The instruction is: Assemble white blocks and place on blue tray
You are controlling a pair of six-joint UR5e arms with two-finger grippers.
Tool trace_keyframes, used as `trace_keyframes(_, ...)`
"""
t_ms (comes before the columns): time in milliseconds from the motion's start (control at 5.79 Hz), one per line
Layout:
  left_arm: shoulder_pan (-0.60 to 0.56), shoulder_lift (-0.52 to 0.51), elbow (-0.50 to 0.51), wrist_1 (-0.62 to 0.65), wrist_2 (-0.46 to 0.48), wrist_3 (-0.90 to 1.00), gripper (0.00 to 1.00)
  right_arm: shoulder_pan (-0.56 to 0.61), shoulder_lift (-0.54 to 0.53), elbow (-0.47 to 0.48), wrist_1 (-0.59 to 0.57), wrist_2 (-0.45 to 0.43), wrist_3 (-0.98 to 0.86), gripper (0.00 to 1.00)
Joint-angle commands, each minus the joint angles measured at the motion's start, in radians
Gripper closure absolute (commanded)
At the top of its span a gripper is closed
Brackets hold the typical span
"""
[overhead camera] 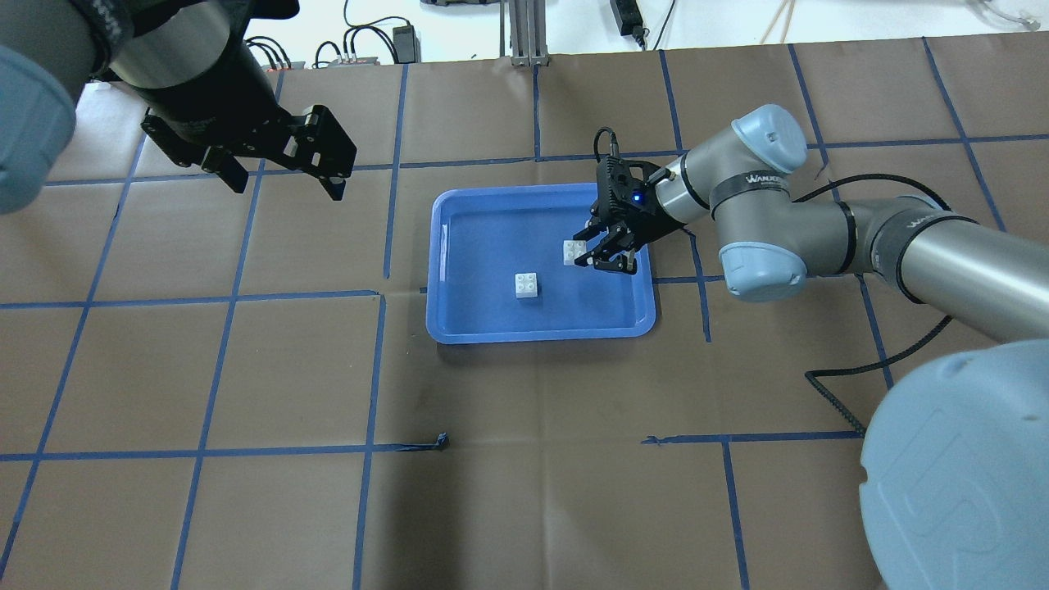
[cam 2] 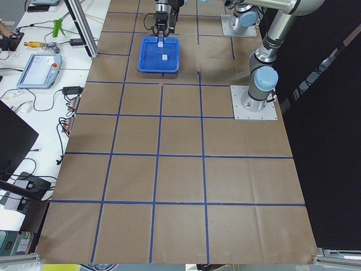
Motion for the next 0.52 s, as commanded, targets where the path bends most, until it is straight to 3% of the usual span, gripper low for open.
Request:
trace_keyframes(0,0.008,0.008,-0.01,0.002,0.002,-0.081,0.01,0.035,0.039,0.009,-0.061,0.0,0.046,0.64)
trace_keyframes(346,0.011,0.011,-0.018,0.002,-0.001,-0.079,0.01,0.054,0.056,0.025,-0.072,-0.002,0.058,0.64)
